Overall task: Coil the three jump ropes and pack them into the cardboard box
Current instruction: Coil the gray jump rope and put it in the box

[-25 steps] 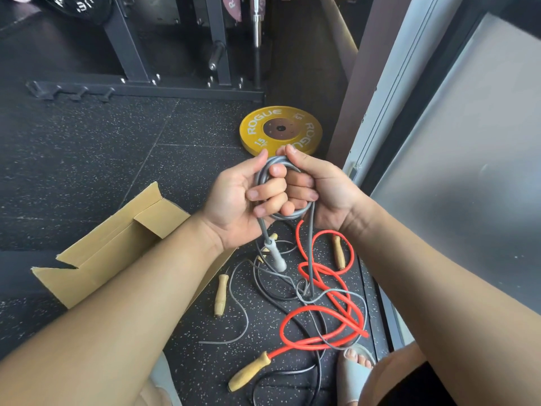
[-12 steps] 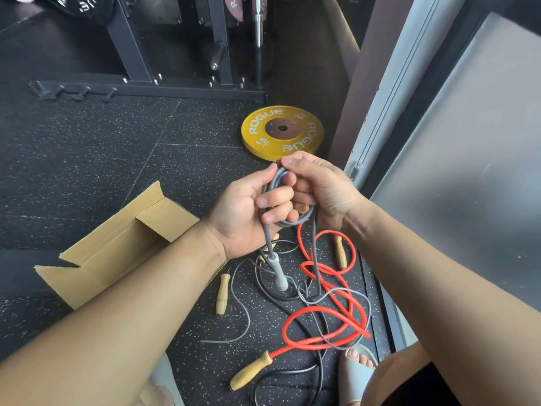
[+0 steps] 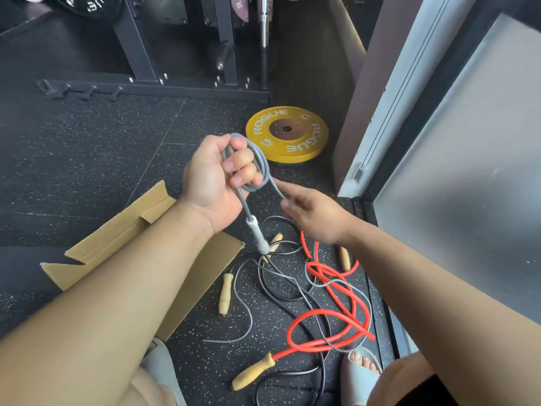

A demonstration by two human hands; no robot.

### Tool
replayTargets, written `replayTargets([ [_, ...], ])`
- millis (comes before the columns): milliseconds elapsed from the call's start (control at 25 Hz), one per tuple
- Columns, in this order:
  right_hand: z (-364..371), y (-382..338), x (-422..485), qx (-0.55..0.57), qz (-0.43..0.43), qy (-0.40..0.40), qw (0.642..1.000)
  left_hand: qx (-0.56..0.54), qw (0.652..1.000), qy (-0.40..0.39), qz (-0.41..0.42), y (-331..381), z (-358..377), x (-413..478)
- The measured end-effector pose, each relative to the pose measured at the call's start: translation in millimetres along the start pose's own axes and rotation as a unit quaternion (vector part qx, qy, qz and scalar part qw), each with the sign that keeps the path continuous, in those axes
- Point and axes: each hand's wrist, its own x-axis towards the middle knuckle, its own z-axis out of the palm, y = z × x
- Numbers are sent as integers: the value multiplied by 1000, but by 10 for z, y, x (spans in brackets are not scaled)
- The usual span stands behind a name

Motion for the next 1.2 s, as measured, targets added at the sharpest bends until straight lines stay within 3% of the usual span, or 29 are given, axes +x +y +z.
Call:
replayTargets([
  [120, 15, -18, 38, -194, -54, 14, 979, 71, 996, 29, 44, 15, -61, 32],
  [240, 34, -132, 64, -265, -137, 41, 954, 206, 972, 48, 100, -36, -104, 29],
  [400, 93, -248, 35, -306, -170, 55, 935, 406, 907, 18, 106, -93, -120, -36],
  [560, 96, -330, 17, -293, -212, 37, 932, 426, 901, 10, 80, -89, -116, -42],
  [760, 78, -432, -42, -213, -253, 90, 939, 569, 817, 34, 84, -113, -230, -16],
  [880, 74, -455, -60, -241, -266, 115, 926, 562, 826, 7, 44, -140, -241, -25],
  [1040, 33, -455, -93, -181, -289, 90, 936, 576, 816, -55, -4, -232, -228, -85],
  [1200, -68, -412, -121, -136, -282, 115, 943, 484, 868, -95, -52, -325, -59, -188],
])
